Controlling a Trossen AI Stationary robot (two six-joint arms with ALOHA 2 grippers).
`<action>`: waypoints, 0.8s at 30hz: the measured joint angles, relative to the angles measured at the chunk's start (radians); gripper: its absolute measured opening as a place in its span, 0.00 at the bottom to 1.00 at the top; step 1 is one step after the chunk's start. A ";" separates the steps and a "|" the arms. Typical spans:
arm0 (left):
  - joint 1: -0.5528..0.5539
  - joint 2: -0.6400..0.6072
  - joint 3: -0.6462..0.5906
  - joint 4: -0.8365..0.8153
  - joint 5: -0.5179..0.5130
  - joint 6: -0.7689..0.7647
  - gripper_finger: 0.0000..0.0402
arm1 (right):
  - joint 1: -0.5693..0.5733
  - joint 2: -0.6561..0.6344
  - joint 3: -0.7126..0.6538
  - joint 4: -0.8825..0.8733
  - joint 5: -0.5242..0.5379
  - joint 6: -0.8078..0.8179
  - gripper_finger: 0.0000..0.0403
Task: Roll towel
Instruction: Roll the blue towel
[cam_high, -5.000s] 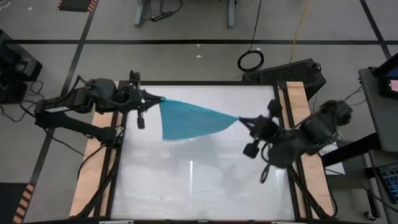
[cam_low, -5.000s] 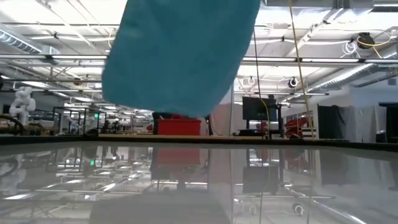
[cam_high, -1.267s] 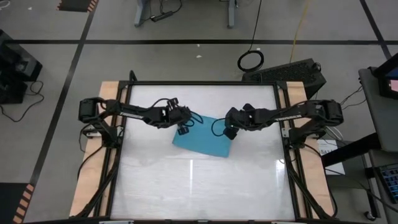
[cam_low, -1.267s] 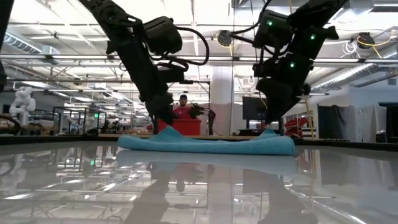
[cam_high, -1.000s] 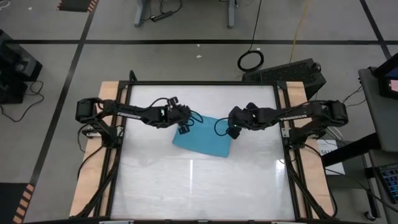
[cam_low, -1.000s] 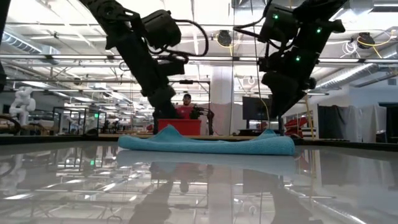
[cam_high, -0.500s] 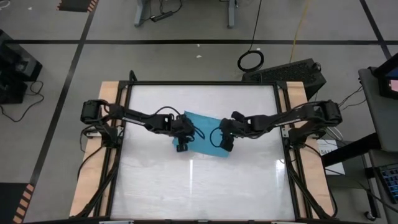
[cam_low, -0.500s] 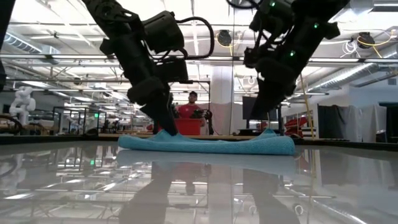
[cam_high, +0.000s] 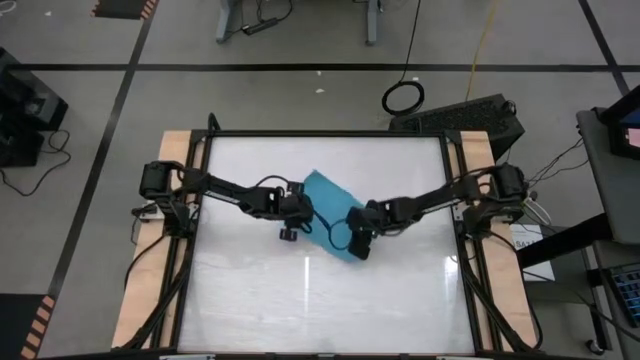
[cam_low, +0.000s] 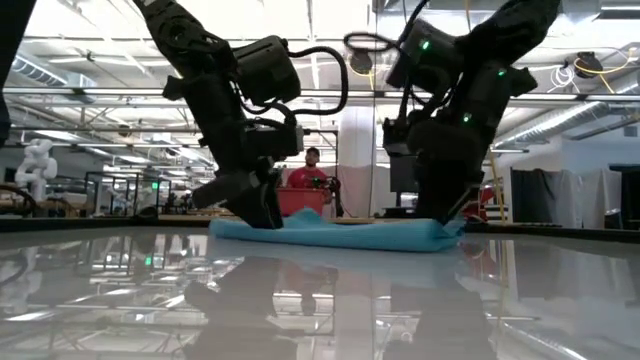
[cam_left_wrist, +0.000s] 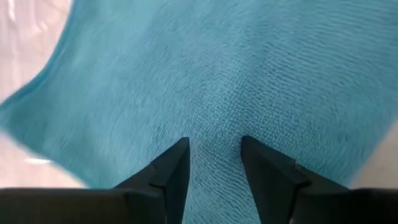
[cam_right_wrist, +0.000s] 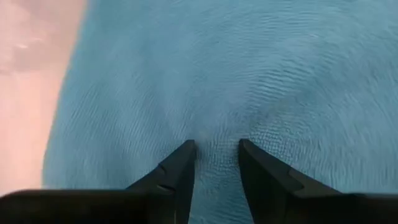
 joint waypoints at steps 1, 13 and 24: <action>0.000 0.001 0.000 0.004 -0.015 0.045 0.38 | 0.027 0.001 -0.001 0.021 -0.005 0.026 0.28; 0.003 0.003 0.038 0.154 -0.266 0.414 0.38 | 0.227 0.032 -0.003 0.370 -0.036 0.230 0.22; -0.119 -0.087 0.130 0.108 -0.080 0.237 0.38 | 0.300 -0.252 -0.002 0.136 0.109 -0.159 0.22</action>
